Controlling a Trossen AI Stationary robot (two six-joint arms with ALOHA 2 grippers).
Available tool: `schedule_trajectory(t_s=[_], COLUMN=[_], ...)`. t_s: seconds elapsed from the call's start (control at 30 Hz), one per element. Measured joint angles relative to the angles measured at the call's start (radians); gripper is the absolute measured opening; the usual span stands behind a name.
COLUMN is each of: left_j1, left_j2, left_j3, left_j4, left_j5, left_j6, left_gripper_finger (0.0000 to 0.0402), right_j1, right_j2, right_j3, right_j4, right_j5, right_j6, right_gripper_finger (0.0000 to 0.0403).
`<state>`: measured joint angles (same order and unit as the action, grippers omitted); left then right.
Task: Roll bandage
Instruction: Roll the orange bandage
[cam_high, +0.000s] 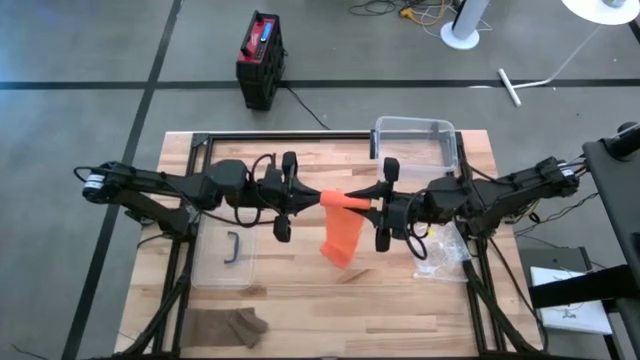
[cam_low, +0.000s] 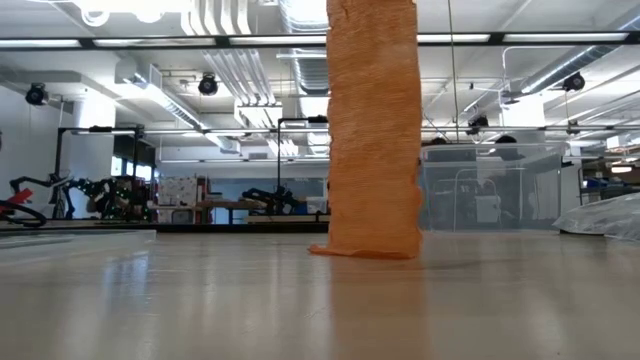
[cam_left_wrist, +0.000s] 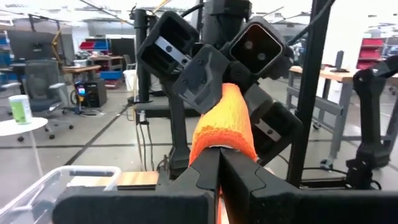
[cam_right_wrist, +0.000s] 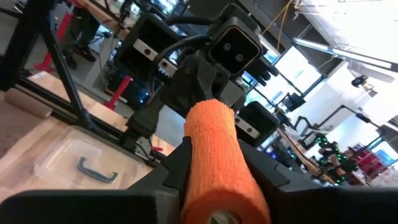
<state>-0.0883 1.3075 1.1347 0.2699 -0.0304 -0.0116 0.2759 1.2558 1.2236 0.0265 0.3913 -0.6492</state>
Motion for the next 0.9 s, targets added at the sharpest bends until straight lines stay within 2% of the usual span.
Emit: schedule_trajectory(t_s=[0.2, 0.4, 0.9], left_j1=[0.002, 0.002, 0.002], left_j2=[0.001, 0.002, 0.003], left_j3=[0.000, 0.000, 0.000], left_j4=[0.002, 0.003, 0.026], left_j5=[0.065, 0.072, 0.114], left_j6=[0.059, 0.141, 0.091], left_gripper_finger=[0.0001, 0.0015, 0.0016], right_j1=[-0.003, -0.003, -0.003], right_j2=[0.003, 0.001, 0.004], right_j3=[0.000, 0.000, 0.001], right_j4=[-0.005, -0.017, -0.018], right_j5=[-0.010, -0.008, -0.006], right_j6=[0.003, 0.032, 0.059], right_gripper_finger=[0.0091, 0.0091, 0.0093])
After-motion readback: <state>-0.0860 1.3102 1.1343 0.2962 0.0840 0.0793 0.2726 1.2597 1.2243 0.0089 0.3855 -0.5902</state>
